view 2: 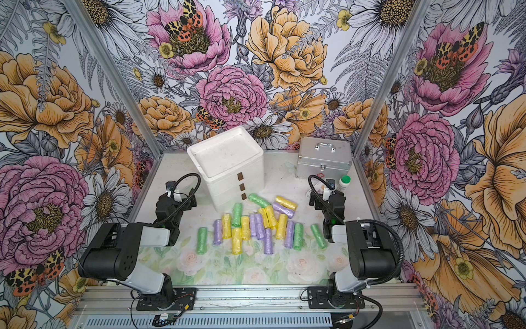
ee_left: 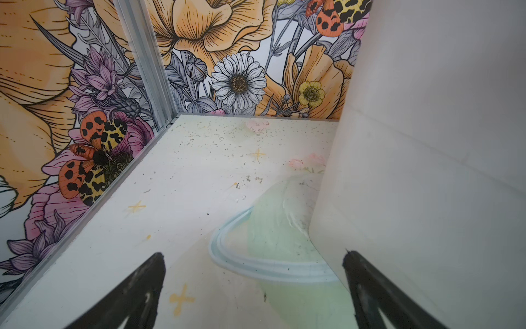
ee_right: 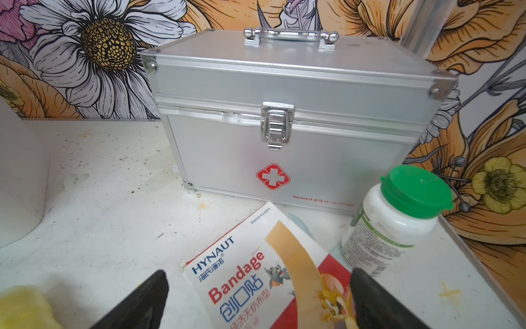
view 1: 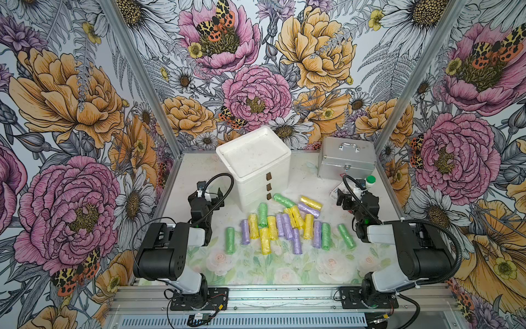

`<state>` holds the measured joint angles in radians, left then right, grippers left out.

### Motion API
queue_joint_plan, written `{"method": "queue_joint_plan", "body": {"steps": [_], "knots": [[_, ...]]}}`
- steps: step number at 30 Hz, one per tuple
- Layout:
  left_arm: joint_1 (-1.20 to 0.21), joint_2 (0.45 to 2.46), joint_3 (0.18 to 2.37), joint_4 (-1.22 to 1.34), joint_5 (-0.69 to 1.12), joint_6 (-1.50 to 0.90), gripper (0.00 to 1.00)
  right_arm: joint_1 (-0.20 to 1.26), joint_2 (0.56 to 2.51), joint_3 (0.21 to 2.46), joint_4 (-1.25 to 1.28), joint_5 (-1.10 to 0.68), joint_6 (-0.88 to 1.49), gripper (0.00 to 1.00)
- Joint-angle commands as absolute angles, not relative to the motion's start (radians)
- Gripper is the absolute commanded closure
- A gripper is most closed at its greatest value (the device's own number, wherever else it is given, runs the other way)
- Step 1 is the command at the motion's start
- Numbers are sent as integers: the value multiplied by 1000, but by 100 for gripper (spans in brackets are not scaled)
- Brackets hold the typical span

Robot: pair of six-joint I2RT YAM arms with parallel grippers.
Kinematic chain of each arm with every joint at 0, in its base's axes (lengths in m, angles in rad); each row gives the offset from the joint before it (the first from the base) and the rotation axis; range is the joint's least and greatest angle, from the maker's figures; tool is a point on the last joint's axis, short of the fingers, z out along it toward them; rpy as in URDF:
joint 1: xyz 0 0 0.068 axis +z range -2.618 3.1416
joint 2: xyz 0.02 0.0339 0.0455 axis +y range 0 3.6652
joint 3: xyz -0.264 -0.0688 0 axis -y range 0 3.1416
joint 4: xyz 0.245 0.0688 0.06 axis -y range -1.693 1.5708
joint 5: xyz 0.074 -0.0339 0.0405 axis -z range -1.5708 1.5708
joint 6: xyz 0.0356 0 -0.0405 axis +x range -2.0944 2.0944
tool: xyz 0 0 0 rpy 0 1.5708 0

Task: Sort the rolls of trash bags by color and place them into the drawer
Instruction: Open the drawer in the storage box.

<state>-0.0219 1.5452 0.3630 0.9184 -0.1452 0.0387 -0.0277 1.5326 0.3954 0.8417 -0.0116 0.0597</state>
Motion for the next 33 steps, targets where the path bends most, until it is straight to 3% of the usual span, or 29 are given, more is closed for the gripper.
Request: {"method": "queue_joint_plan", "body": {"steps": [1, 5, 8, 10, 12, 15, 24, 29, 33], "knots": [[-23, 1538, 385, 908, -150, 23, 1, -34, 1532, 396, 849, 6, 65, 0], [-54, 1465, 385, 846, -266, 26, 1, -30, 1502, 423, 777, -22, 45, 0], [-89, 1348, 553, 383, -386, 39, 1, -16, 1418, 511, 548, -5, 63, 0], [-101, 1340, 719, 82, -477, 16, 1, -14, 1385, 621, 268, 79, 180, 0], [-99, 1345, 853, -151, -495, -18, 1, -11, 1357, 665, 176, 35, 180, 0], [-95, 1290, 943, -323, -395, -71, 1, -10, 1258, 667, 131, -45, 236, 0], [-93, 849, 982, -516, -246, -392, 1, 24, 1052, 726, -18, -305, 566, 1], [-74, 897, 1131, -600, -15, -527, 1, 139, 1050, 755, -2, -290, 662, 3], [-63, 1065, 1285, -669, 117, -600, 2, 234, 1101, 795, 21, -276, 718, 5]]}}
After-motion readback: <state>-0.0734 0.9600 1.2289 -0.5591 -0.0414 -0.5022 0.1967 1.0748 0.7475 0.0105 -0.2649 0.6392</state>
